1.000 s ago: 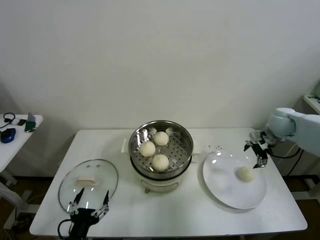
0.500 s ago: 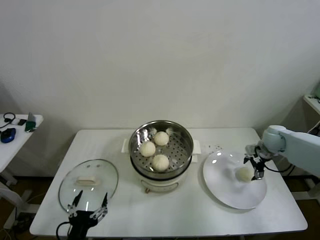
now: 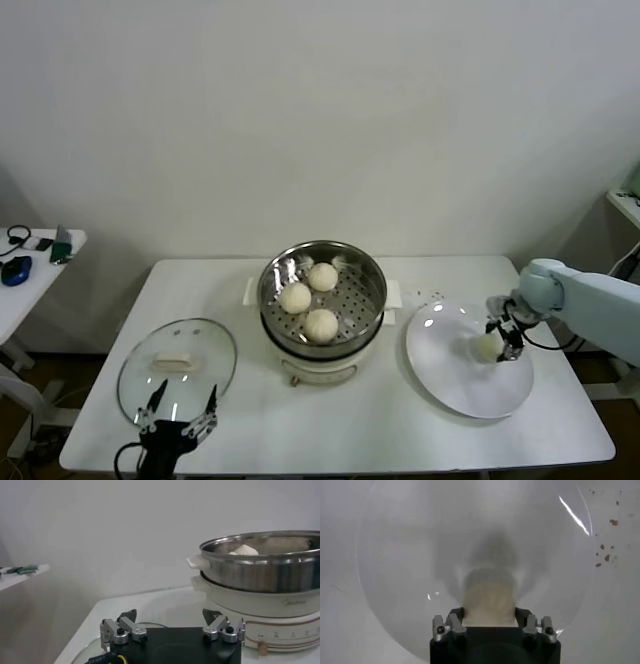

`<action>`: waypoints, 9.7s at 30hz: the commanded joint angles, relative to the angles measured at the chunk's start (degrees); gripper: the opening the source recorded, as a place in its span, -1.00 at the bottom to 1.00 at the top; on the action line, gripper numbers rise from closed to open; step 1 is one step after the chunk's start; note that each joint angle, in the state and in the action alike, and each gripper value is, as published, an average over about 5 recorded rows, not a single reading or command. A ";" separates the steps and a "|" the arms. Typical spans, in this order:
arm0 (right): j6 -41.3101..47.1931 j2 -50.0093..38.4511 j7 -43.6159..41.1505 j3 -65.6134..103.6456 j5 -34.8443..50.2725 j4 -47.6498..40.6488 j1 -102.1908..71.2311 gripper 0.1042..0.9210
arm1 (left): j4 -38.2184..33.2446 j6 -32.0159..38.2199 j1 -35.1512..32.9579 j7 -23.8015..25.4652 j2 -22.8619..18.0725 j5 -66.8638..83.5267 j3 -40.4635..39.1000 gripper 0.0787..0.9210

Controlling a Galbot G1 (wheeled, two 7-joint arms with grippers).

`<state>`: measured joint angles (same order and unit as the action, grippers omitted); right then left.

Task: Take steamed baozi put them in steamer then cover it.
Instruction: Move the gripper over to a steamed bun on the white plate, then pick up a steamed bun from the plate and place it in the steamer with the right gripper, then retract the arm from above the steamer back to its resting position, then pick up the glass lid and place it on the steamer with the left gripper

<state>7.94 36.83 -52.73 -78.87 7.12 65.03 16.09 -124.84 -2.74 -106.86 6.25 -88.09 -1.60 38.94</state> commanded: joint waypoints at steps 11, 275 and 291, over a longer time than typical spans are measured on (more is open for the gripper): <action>4.07 10.23 -1.70 -30.63 32.44 23.81 56.81 0.36 | -0.15 -0.38 0.67 0.07 1.06 0.56 -0.51 0.77; -34.14 37.64 44.43 112.30 15.86 39.99 -118.76 0.76 | 26.37 -39.38 53.36 1.55 6.86 -82.24 -48.40 -0.87; -34.82 38.10 44.43 112.26 15.73 39.69 -118.42 0.76 | 27.61 -38.10 52.90 1.85 6.78 -83.74 -48.33 -0.87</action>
<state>-26.77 74.83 -8.34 33.42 22.92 104.71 -102.43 -97.93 -41.67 -53.94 7.59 -81.63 -84.88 -9.55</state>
